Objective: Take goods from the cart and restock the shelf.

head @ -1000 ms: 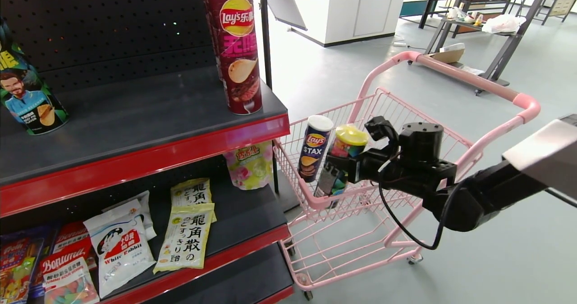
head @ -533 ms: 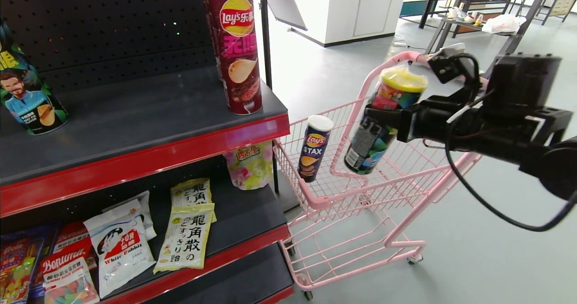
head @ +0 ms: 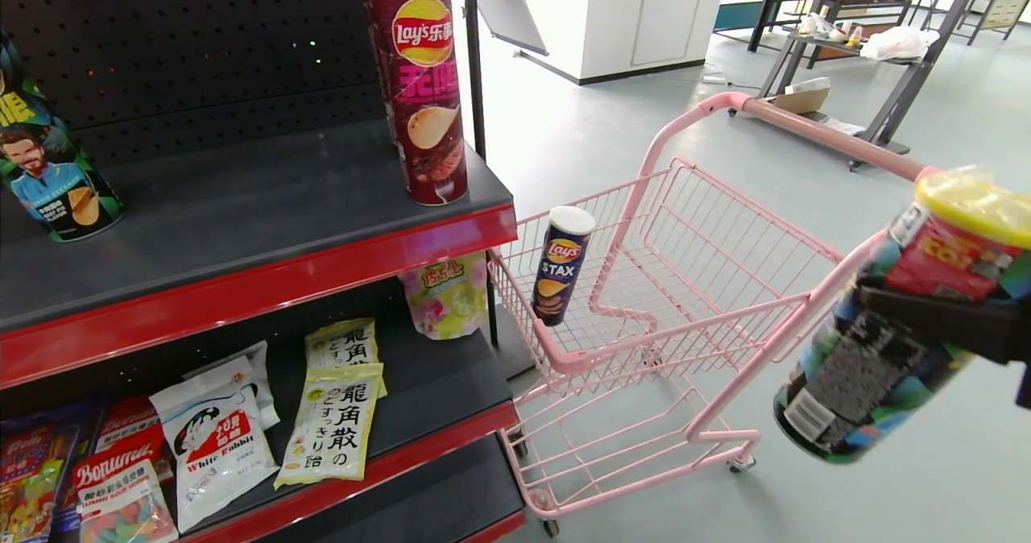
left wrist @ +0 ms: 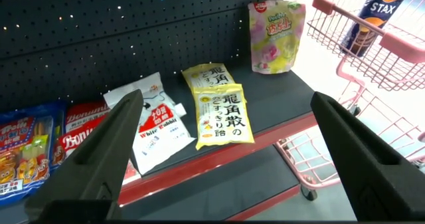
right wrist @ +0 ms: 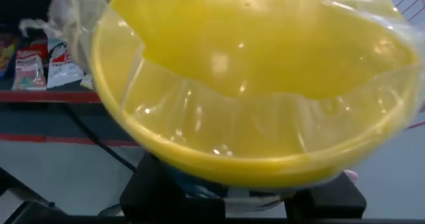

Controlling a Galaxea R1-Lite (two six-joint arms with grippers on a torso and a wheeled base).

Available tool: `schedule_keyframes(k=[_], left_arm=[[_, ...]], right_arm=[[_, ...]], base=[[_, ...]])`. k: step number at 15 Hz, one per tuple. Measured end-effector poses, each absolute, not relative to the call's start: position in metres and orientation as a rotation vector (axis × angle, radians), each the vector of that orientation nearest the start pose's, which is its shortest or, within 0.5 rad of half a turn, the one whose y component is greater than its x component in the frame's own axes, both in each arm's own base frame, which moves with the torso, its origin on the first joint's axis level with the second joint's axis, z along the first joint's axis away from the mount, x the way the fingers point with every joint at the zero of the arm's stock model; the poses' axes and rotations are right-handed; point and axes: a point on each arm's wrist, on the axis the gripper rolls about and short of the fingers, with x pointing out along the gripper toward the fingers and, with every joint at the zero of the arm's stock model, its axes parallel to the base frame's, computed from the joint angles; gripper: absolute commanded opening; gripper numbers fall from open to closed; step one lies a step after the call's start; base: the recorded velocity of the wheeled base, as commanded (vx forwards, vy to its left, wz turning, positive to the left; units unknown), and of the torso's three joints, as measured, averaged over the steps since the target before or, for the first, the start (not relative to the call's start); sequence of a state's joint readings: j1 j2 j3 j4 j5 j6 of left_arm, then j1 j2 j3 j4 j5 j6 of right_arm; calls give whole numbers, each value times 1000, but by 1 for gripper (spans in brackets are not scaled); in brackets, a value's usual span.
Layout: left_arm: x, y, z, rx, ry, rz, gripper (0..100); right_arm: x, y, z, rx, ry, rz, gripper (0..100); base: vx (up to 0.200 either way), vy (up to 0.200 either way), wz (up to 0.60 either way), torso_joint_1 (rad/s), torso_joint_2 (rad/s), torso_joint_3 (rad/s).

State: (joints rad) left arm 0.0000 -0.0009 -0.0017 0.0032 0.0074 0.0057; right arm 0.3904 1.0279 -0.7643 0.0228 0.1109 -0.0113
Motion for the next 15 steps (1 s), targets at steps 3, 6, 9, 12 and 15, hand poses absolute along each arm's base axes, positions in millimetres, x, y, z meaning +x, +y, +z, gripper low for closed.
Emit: schedule_keyframes(k=[3,6,9,12,15], left_arm=[[-23,0,76,7,1,6,100],[-23,0,76,8,0,6,100],[-23,0,75,7,3,6,100],[-23,0,76,8,1,6,100],[-23,0,76,8,0,6,100]], right_arm=[[93,45,226,-81,313,568,0],[84,44,216,-103,306,612,0],[81,43,211,-109,317,618,0],[80,42,212,-114,304,621,0],[82,43,217,-136,289,626,0]], base=[[0,0,0,0,0,0],[0,0,0,0,0,0],[0,0,0,22,-81,-58],[0,0,0,128,-450,-305],[0,0,0,188,-548,-368]])
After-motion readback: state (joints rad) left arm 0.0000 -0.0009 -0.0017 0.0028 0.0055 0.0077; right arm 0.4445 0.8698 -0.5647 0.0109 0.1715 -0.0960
